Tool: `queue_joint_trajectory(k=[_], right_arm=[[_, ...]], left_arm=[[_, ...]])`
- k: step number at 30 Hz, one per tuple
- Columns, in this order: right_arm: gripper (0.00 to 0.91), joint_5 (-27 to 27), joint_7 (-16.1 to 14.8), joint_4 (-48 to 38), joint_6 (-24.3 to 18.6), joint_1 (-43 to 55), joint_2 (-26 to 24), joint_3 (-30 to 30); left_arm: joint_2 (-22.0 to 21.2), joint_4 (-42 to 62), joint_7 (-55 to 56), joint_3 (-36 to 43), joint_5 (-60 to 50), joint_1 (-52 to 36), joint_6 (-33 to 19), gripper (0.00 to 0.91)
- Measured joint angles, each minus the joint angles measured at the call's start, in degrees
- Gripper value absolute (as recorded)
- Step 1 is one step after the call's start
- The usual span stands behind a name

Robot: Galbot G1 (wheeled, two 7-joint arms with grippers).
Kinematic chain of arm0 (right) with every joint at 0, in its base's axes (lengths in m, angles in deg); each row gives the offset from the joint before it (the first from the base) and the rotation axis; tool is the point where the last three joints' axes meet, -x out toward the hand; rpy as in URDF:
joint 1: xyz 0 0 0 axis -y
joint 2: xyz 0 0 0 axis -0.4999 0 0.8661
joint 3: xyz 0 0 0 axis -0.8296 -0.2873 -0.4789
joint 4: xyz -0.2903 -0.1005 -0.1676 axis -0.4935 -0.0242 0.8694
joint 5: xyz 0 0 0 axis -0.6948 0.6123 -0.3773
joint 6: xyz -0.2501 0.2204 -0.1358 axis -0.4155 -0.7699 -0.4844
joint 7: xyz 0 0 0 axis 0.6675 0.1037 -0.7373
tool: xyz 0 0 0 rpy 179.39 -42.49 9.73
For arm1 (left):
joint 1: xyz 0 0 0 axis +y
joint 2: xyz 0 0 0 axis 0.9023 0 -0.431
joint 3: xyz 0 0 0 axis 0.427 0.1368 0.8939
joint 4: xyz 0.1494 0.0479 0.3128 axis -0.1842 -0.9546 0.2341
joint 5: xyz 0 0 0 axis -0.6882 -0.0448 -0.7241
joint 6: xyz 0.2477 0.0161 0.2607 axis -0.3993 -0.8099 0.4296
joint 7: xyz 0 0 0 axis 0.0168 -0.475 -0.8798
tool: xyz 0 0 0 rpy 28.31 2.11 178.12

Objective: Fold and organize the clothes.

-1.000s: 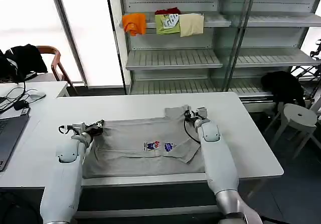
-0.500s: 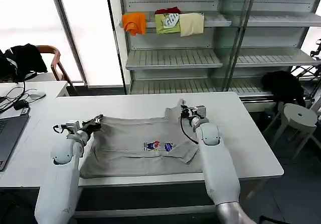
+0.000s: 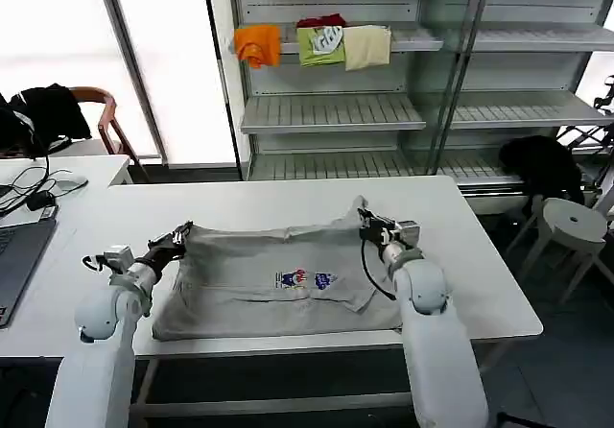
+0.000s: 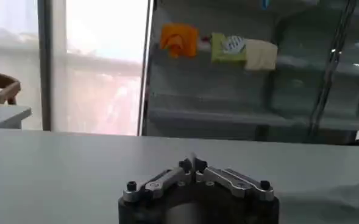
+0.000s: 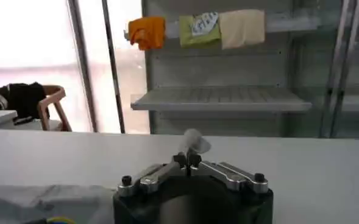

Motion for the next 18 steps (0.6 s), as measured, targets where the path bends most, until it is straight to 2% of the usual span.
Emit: queue_joint_trajectory(k=[18], right_arm=[[0.0,2.36,-0.66,15.84,0.55,-15.31,-1.72,1.86]], left_arm=[[1.49,-9.54,-1.56,-4.02,4.89,11.5,0.25,0.01]])
